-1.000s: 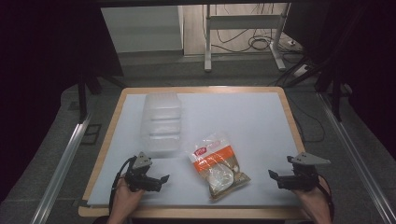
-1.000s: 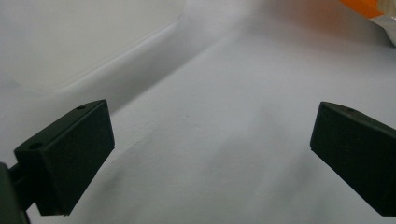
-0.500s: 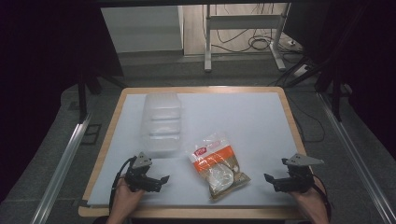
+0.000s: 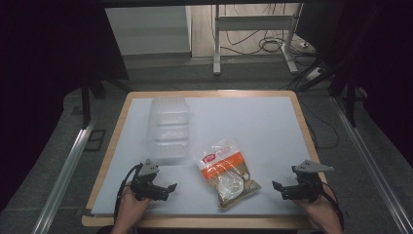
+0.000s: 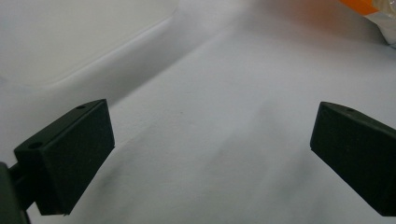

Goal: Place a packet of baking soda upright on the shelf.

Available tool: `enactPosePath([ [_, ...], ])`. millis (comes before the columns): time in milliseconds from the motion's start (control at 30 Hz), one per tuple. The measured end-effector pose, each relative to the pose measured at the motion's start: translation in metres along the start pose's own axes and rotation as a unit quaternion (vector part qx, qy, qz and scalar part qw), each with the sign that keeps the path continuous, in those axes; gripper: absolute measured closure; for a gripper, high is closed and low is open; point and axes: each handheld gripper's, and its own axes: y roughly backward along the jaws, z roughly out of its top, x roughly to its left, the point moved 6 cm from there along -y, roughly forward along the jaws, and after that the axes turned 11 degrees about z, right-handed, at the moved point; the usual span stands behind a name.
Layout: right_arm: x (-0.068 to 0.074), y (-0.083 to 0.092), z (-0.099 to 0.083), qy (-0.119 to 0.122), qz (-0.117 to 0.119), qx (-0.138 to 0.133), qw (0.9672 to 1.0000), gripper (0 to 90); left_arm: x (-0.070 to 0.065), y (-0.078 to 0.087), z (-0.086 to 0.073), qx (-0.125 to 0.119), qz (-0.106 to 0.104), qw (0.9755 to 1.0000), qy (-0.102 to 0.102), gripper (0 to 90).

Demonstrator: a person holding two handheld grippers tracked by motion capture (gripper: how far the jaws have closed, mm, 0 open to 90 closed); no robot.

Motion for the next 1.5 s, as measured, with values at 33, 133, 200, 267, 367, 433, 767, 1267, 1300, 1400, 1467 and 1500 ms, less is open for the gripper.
enactPosePath([
  [33,0.000,0.000,0.000,0.000,0.000,0.000,1.0000,3.0,0.000,0.000,0.000,0.000,0.000,1.0000,0.000,0.0],
  [133,0.003,0.000,0.002,0.003,-0.004,0.000,1.0000,4.5,0.000,0.000,0.000,0.001,0.000,1.0000,-0.002,0.0],
  [200,0.005,0.001,0.004,0.003,-0.006,-0.001,1.0000,8.9,0.000,0.000,0.000,0.000,0.001,1.0000,-0.001,0.0],
  [267,0.007,0.004,0.006,0.008,-0.006,-0.002,0.9999,16.1,-0.001,0.000,0.000,0.001,0.001,1.0000,-0.002,0.0],
  [367,0.011,0.005,0.008,0.014,0.000,-0.002,0.9999,22.4,-0.001,0.000,0.000,0.001,0.002,1.0000,-0.003,0.0],
  [433,0.014,0.003,0.008,0.018,0.007,0.003,0.9998,24.4,-0.001,0.000,0.000,0.002,0.002,1.0000,-0.004,0.0],
  [767,0.039,-0.011,0.011,0.071,0.032,0.044,0.9960,58.0,0.000,0.000,0.000,0.004,0.004,1.0000,-0.007,0.0],
  [1267,0.083,-0.034,0.018,0.121,0.095,0.058,0.9864,89.1,-0.001,0.000,0.000,0.005,0.007,0.9999,-0.013,0.0],
  [1300,0.083,-0.035,0.018,0.119,0.092,0.059,0.9868,89.1,-0.001,0.000,0.000,0.006,0.008,0.9999,-0.013,0.0],
  [1400,0.081,-0.036,0.018,0.114,0.085,0.059,0.9881,89.1,-0.001,0.000,0.000,0.007,0.007,0.9998,-0.015,0.0],
  [1467,0.069,-0.033,0.019,0.094,0.070,0.046,0.9921,89.1,-0.001,0.000,0.000,0.005,0.008,0.9999,-0.013,0.0],
  [1500,0.066,-0.033,0.019,0.088,0.066,0.045,0.9930,89.0,-0.001,0.000,0.000,0.005,0.008,0.9999,-0.013,0.0],
])
